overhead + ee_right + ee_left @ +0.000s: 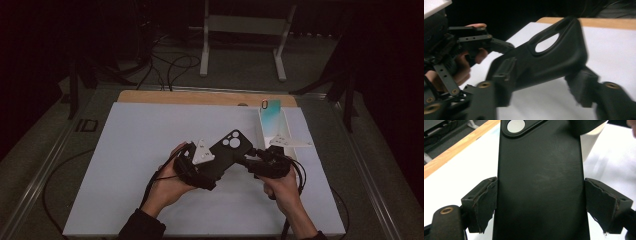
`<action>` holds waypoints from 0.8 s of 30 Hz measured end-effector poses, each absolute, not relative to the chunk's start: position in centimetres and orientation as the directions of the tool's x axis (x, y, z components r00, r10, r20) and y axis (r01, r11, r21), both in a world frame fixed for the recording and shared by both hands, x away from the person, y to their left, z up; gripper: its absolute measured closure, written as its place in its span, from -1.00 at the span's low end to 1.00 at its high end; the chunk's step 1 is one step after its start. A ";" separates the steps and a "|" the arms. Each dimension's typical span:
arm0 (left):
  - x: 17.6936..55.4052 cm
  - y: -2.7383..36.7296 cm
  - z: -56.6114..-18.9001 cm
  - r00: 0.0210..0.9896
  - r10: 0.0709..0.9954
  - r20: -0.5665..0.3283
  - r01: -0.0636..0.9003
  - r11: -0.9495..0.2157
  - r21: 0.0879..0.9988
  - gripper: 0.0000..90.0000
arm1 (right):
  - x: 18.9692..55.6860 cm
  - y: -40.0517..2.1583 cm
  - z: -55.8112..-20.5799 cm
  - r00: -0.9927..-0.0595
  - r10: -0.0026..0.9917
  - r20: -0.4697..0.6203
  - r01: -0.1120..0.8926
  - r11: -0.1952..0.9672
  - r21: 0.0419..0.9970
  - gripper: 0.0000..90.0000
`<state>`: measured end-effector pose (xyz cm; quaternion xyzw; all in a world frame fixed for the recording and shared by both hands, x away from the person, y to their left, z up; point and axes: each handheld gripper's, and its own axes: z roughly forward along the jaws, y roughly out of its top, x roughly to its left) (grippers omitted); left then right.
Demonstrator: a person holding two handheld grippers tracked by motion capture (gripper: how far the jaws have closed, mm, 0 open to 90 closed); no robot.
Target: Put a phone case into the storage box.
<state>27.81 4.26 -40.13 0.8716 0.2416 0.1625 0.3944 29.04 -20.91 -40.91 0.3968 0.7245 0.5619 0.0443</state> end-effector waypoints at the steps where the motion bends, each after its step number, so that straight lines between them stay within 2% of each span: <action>1: 27.8 4.3 -40.1 0.830 0.549 0.093 0.293 -0.572 0.766 -0.66 | 29.0 -20.9 -40.9 -0.681 0.625 0.382 0.525 0.054 0.849 0.02; 2: 27.8 4.2 -40.2 0.832 0.546 0.093 0.293 -0.575 0.764 -0.66 | 29.3 -20.8 -41.0 -0.673 0.610 0.419 0.552 0.037 0.833 0.10; 7: 27.6 3.8 -40.5 0.844 0.528 0.094 0.282 -0.586 0.760 -0.67 | 29.4 -20.3 -41.0 -0.675 0.593 0.439 0.567 0.036 0.823 0.25; 12: 27.6 3.2 -41.0 0.854 0.513 0.086 0.283 -0.598 0.750 -0.67 | 29.3 -19.5 -41.0 -0.701 0.555 0.449 0.566 0.048 0.823 0.64; 17: 27.6 3.0 -41.3 0.850 0.516 0.105 0.280 -0.613 0.739 -0.68 | 29.2 -19.3 -40.9 -0.711 0.541 0.450 0.566 0.060 0.822 0.71; 22: 27.7 3.1 -42.0 0.841 0.531 0.104 0.288 -0.603 0.744 -0.70 | 29.1 -19.0 -41.1 -0.717 0.523 0.461 0.568 0.056 0.821 0.89; 23: 27.9 3.4 -42.0 0.845 0.530 0.078 0.299 -0.587 0.752 -0.56 | 29.0 -18.9 -41.1 -0.719 0.529 0.450 0.562 0.062 0.825 0.89; 24: 27.9 3.4 -42.0 0.845 0.530 0.078 0.299 -0.587 0.752 -0.58 | 29.0 -18.9 -41.1 -0.719 0.529 0.450 0.562 0.062 0.825 0.89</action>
